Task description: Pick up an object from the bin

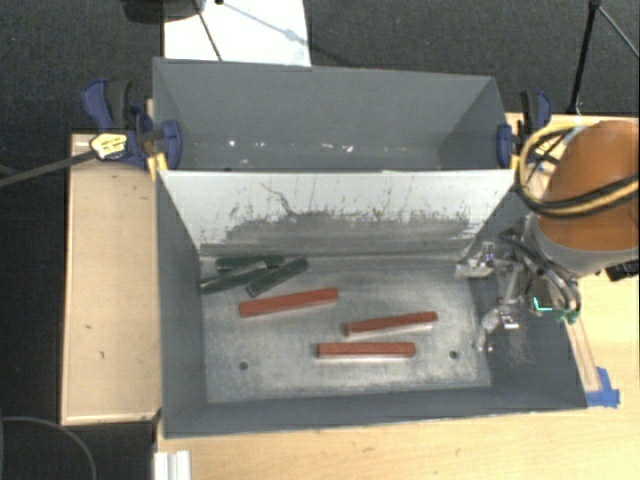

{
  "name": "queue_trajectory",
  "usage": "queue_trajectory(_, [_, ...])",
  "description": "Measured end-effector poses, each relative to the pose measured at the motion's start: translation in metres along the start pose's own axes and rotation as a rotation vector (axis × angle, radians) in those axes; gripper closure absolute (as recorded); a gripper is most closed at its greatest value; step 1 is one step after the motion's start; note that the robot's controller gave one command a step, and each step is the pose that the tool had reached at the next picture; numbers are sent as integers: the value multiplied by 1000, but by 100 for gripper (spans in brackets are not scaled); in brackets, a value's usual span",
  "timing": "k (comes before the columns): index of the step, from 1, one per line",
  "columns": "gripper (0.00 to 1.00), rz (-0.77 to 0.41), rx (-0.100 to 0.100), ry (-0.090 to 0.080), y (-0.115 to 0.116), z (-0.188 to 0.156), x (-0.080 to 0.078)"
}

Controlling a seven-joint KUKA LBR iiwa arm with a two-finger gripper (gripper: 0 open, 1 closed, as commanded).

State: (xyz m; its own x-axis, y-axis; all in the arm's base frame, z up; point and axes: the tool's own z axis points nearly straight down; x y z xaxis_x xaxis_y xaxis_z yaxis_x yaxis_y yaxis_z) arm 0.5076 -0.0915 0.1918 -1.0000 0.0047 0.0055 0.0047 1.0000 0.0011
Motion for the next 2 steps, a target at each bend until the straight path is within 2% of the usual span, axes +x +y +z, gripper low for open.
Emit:
queue_trajectory(1, [0, -3, 1, -8, 0, -4, -2])
queue_trajectory(2, [0, -85, 3, -14, 3, 30, -23])
